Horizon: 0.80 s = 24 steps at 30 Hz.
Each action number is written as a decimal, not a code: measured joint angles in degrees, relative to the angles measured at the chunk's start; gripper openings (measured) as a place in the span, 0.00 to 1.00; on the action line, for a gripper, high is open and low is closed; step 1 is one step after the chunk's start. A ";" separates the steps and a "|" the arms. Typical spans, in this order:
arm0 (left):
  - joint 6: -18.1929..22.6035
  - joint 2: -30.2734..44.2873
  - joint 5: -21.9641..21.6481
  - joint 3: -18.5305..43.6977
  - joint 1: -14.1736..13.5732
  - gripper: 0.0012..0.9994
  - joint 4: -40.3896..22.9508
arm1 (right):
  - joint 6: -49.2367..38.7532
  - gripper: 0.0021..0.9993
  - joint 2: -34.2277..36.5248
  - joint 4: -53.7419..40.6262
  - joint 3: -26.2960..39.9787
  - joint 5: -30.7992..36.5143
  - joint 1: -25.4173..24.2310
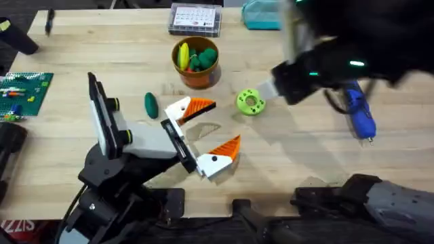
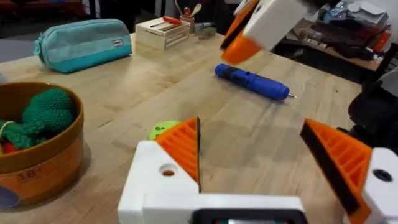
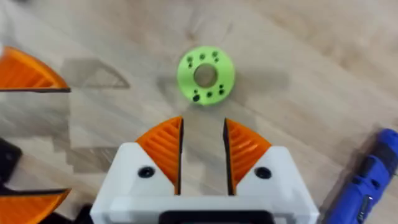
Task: Pick up the gripper from the table and insert it into the empty holder that is missing its gripper. Then pick up a screw, insert it into the mounting hole, and use the screwdriver to tighten it. Finally, clean up the table by picking up the vegetable and placing it into the bucket.
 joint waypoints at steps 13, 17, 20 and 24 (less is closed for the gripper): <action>0.00 0.00 0.00 0.00 0.00 0.99 0.00 | 4.83 0.37 -13.80 -2.93 -3.34 3.65 0.16; 0.00 0.00 0.00 0.00 0.00 0.99 0.00 | 5.21 0.37 -13.76 -4.87 -3.51 3.65 0.16; 0.00 0.00 0.00 0.00 0.00 0.99 0.00 | 6.06 0.37 -13.76 -4.82 -3.62 3.67 0.16; 0.00 -0.02 0.00 0.00 0.00 0.99 0.00 | 9.32 0.37 -13.93 -2.03 -7.11 3.68 0.24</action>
